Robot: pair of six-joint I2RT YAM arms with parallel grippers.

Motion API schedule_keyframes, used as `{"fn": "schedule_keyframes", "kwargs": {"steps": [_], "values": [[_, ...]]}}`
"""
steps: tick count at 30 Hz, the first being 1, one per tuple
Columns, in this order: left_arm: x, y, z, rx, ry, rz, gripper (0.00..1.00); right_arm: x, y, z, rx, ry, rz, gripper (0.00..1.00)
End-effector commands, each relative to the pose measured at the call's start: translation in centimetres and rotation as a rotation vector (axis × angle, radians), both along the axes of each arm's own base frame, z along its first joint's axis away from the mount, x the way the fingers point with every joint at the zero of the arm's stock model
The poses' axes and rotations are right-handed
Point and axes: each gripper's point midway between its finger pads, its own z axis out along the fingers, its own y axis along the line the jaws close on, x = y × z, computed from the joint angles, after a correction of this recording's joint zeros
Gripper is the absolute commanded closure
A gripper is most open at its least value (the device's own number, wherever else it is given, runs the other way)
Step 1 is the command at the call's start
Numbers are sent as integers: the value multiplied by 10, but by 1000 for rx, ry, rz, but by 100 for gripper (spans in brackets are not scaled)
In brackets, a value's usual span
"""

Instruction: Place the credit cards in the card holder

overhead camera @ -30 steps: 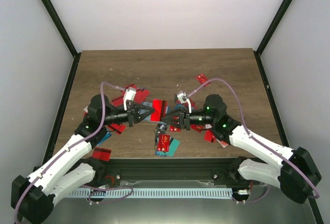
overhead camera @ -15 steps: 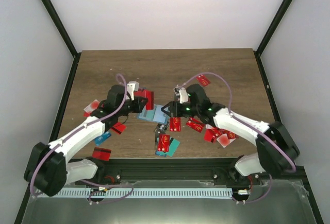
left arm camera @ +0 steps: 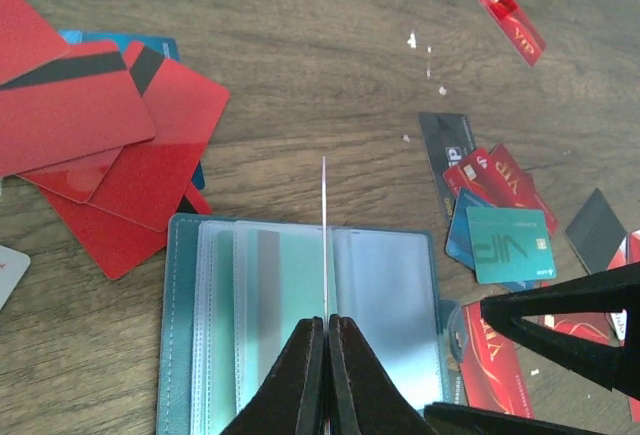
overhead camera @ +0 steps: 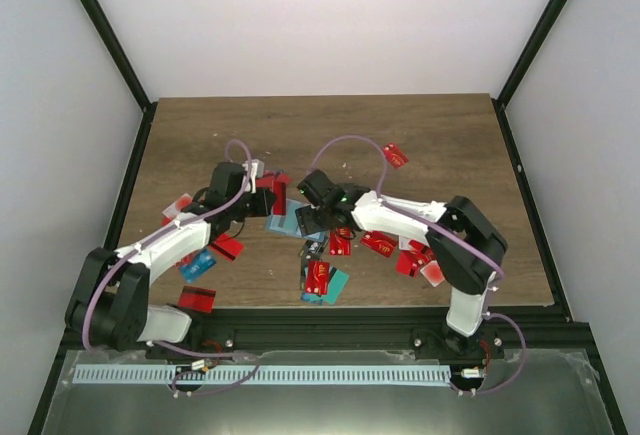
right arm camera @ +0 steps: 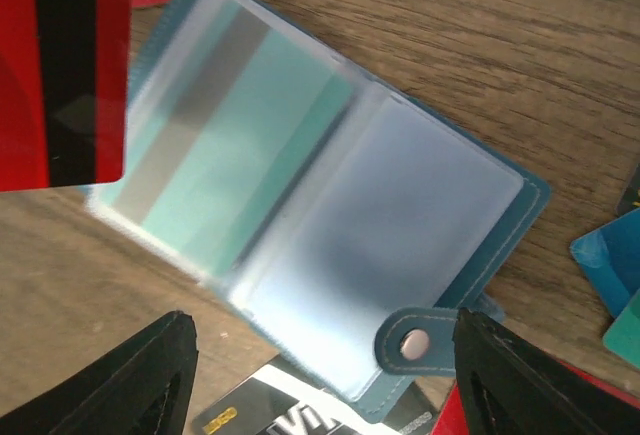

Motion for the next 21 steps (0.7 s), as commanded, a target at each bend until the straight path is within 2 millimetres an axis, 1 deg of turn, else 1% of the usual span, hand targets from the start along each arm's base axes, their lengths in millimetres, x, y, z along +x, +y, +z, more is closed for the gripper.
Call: {"fn": "schedule_keyframes", "kwargs": {"steps": [1,4,7,11,14,17,21], "values": [[7,-8,4,-30,-11,-45,96,12,-19,-7,-181,-67,-50,28],[6,-13,3,-48,-2,-70,96,12,-22,-15,-207,-71,-52,30],[3,-20,0,-79,14,-106,96,13,-26,-19,-241,-81,-62,36],[1,-28,-7,-108,38,-145,96,16,-33,-21,-270,-104,-80,50],[1,-31,-15,-112,63,-156,96,16,-38,-19,-280,-118,-90,66],[2,-35,-21,-125,81,-164,96,14,-37,-19,-263,-119,-86,79],[4,-38,-28,-142,103,-159,96,11,-34,-27,-243,-95,-78,93]]}}
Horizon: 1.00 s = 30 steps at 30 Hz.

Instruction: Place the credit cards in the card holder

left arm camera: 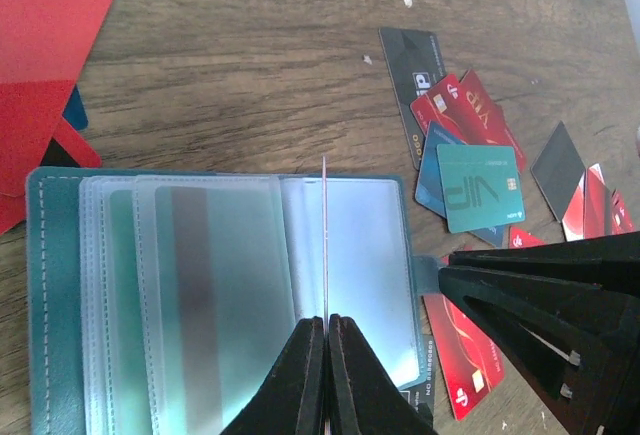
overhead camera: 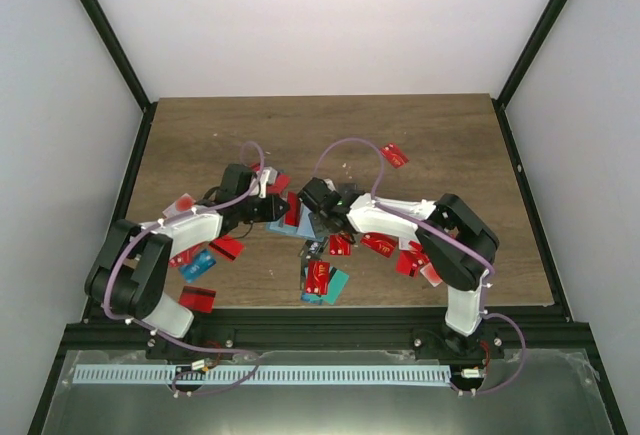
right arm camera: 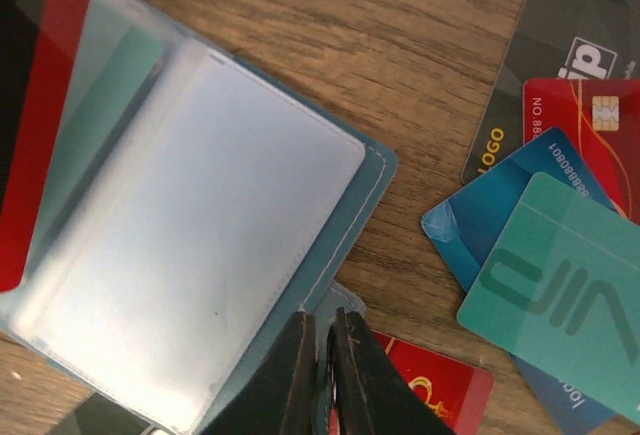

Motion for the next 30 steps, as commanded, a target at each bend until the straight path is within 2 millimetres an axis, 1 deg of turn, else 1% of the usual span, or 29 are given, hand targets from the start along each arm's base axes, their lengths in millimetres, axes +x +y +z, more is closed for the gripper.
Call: {"fn": "schedule_keyframes", "kwargs": {"steps": [1,3,8,18,24,30], "values": [[11,-9,9,-50,-25,-13,96,-2,2,0,23,-9,-4,96],[12,-9,5,-46,-20,-10,96,-3,2,-5,30,1,-5,99],[14,-10,-4,-39,-9,-12,96,-6,2,-14,40,24,-3,99],[15,-6,-18,-18,-8,10,96,-10,3,-23,50,50,5,99],[16,-5,-19,-8,-13,11,96,-12,3,-28,49,63,6,99],[13,-1,-26,14,-5,14,96,-13,3,-31,48,68,6,99]]}}
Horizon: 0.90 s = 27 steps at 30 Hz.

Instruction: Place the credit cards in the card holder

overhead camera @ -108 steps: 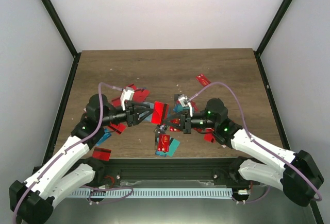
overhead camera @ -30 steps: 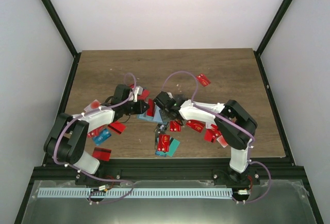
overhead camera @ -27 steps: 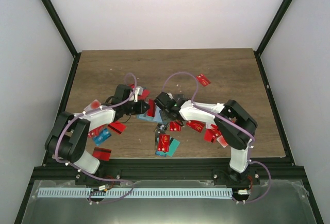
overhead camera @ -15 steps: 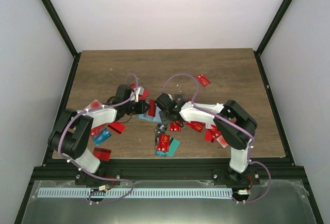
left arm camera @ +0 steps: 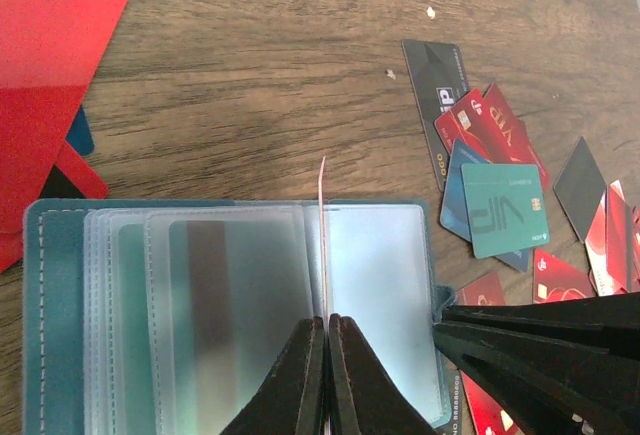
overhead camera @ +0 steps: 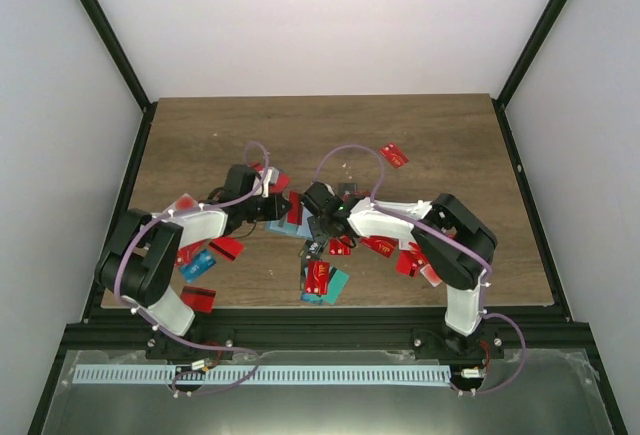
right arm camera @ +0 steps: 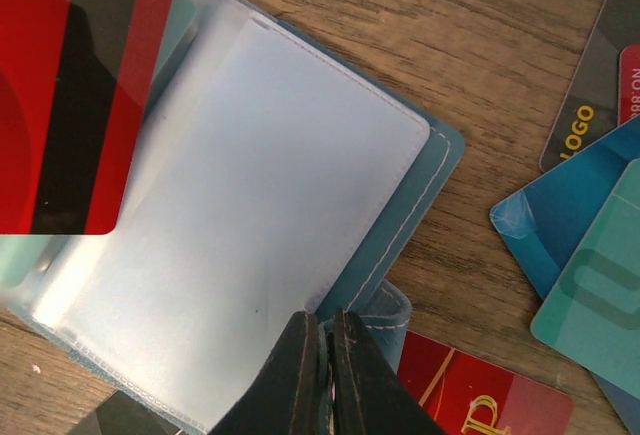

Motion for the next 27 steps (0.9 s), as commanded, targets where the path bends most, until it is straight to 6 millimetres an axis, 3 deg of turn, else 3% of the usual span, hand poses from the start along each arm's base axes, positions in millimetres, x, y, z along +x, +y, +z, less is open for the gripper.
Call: {"fn": "schedule_keyframes", "kwargs": {"steps": [1,13,27], "values": [[0,4,-9,28,-7,-2,96,-5,-6,-15,-21,33,-13,99],[-14,-6,-21,-1,35,-45,96,-6,-7,-18,-23,37,-17,99],[-24,-21,-13,-137,87,-45,96,-10,-8,-24,-22,58,-22,99]]}}
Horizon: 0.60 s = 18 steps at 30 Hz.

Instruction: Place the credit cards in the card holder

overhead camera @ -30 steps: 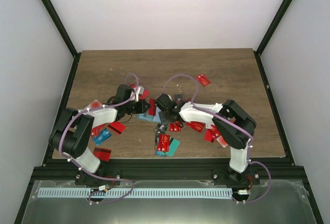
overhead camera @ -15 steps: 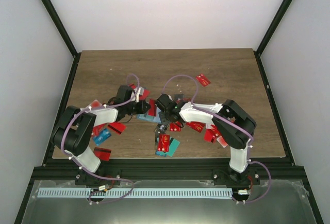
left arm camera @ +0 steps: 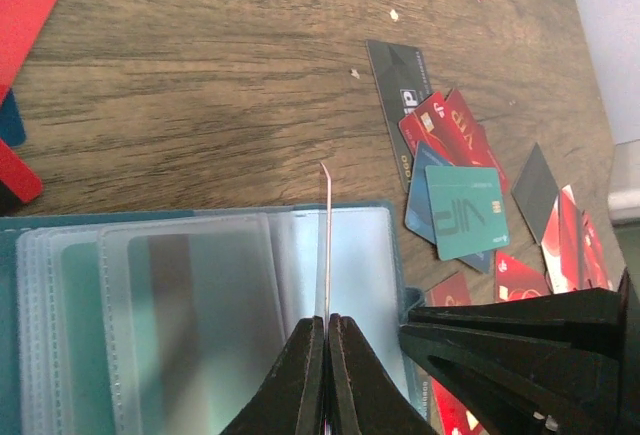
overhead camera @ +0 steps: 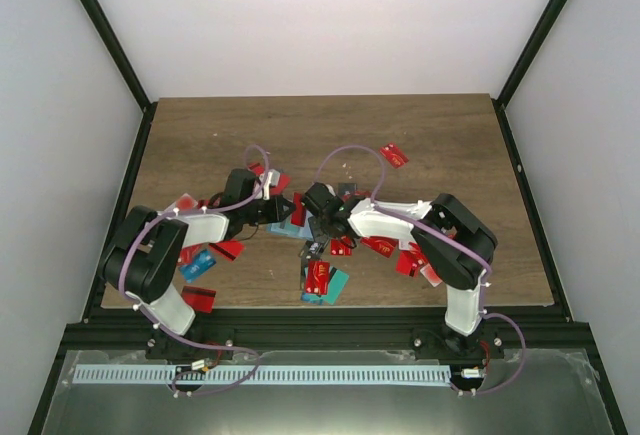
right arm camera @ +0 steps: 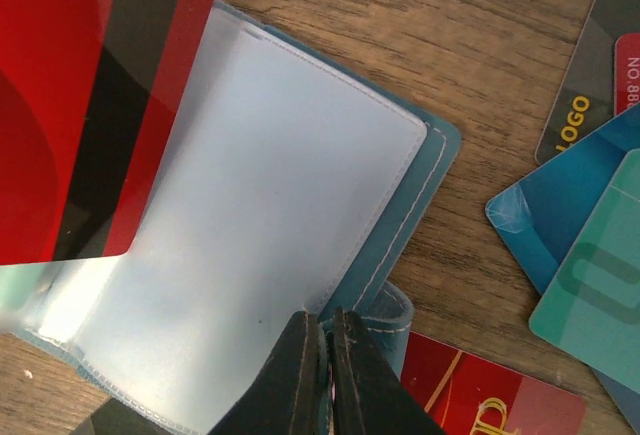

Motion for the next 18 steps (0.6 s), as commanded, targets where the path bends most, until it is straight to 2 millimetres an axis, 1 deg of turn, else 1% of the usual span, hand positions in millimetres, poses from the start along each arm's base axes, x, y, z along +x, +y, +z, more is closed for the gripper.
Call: {"fn": "schedule_keyframes", "kwargs": {"steps": [1,8,10,14,18], "values": [[-19,-11,-11,-53,88,-33,96,-9,-8,-22,-30,53,-9,99],[-17,-2,-25,-9,109,7,96,-13,-13,-24,-39,58,-16,99],[-17,-1,-26,6,108,12,96,-14,-14,-24,-39,59,-18,99],[-15,10,-32,76,94,37,96,-16,-16,-26,-41,63,-20,99],[-11,17,-32,93,91,52,96,-16,-18,-26,-43,64,-23,99]]}}
